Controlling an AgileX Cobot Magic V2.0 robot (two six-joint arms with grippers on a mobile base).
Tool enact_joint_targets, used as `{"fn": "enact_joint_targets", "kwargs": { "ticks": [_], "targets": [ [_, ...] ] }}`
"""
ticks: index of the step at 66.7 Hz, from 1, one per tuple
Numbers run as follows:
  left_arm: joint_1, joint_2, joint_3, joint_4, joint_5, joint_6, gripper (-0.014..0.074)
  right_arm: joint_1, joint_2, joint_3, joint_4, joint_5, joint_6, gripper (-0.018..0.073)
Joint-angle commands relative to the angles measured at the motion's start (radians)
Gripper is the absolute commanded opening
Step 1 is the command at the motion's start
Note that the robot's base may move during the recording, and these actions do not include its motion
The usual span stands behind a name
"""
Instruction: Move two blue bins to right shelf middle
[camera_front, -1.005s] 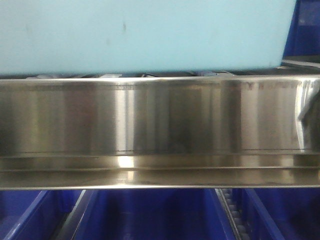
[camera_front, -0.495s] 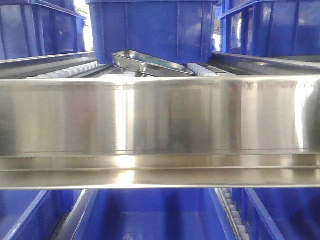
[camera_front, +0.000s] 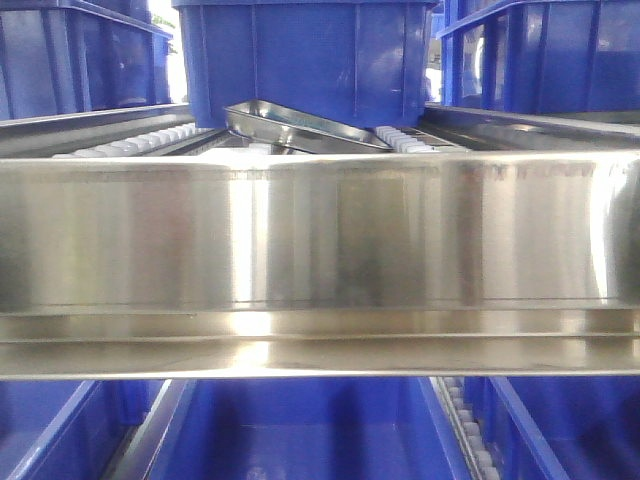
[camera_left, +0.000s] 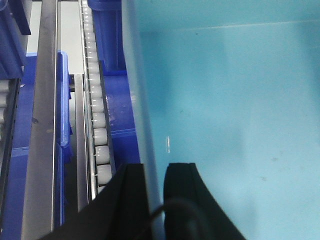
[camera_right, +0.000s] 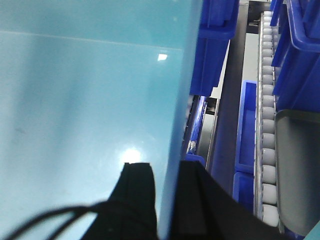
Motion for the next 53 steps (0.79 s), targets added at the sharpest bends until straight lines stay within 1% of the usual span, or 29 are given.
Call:
{"fn": "enact_joint_targets", "kwargs": {
  "ticks": [1, 22, 53],
  "targets": [
    [-0.002, -0.013, -0.014, -0.023, -0.025, 0.009, -0.0111, -0.001, -0.017, -0.012, -0.002, -0.051, -0.022, -0.0153],
    [-0.002, -0.013, -0.014, -0.023, -0.025, 0.009, -0.0111, -0.001, -0.017, -0.012, -0.002, -0.097, -0.022, -0.0153],
    [-0.002, -0.013, -0.014, -0.023, -0.025, 0.009, -0.0111, -0.001, -0.017, -0.012, -0.002, -0.106, -0.022, -0.0153]
  ]
}}
